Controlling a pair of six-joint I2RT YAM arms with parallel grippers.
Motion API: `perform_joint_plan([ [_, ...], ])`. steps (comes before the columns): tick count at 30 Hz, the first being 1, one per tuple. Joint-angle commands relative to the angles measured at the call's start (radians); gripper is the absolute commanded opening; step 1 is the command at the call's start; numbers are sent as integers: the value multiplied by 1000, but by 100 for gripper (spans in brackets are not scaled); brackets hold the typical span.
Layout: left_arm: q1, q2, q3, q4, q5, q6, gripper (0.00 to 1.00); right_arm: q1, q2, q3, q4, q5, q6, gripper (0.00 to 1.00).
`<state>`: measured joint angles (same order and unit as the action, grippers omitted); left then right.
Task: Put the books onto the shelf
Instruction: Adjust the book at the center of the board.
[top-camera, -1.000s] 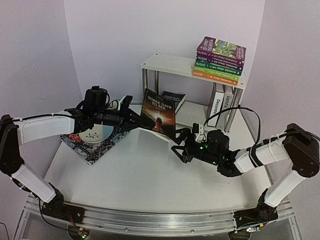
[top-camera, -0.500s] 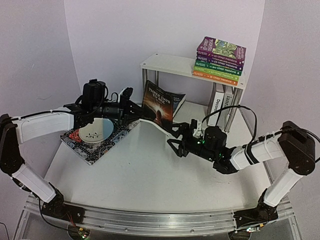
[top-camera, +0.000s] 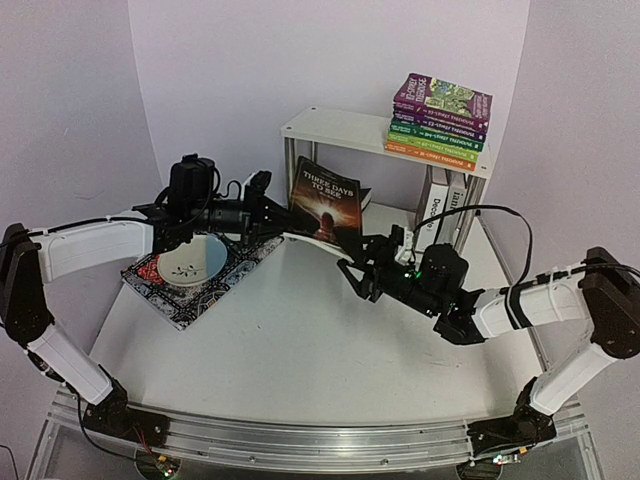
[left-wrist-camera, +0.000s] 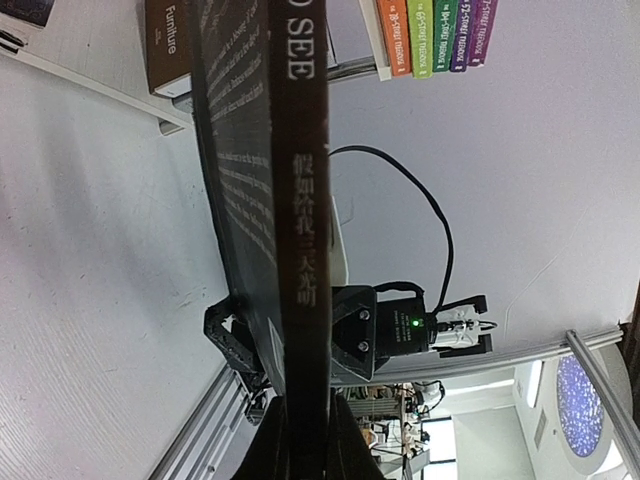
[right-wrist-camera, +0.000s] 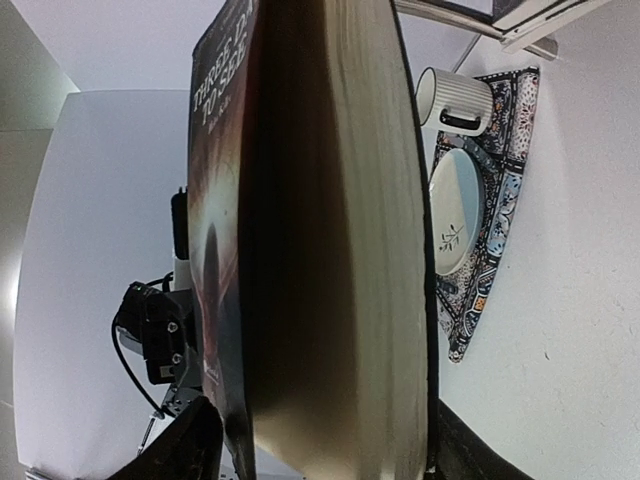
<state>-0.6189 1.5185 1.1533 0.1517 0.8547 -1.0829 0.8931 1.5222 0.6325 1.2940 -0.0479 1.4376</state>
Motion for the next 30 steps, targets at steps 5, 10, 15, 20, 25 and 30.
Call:
perform_joint_plan([
  [5, -7, -35, 48, 137, 33, 15, 0, 5, -93, 2, 349, 34, -40, 56],
  [10, -7, -48, 28, 138, 38, 33, 0, 5, -112, 1, 324, 40, -59, 48],
  [15, -7, -51, 11, 138, 42, 46, 0, 6, -143, 10, 250, 34, -94, 31],
  [20, -7, -55, -11, 138, 35, 57, 0, 5, -166, 18, 206, 38, -133, 22],
  [25, -7, -41, -47, 137, 3, 87, 1, 6, -180, 12, 154, 45, -152, 2],
  [30, -7, -11, -59, 138, -14, 116, 7, 6, -178, -3, 105, 53, -159, 0],
])
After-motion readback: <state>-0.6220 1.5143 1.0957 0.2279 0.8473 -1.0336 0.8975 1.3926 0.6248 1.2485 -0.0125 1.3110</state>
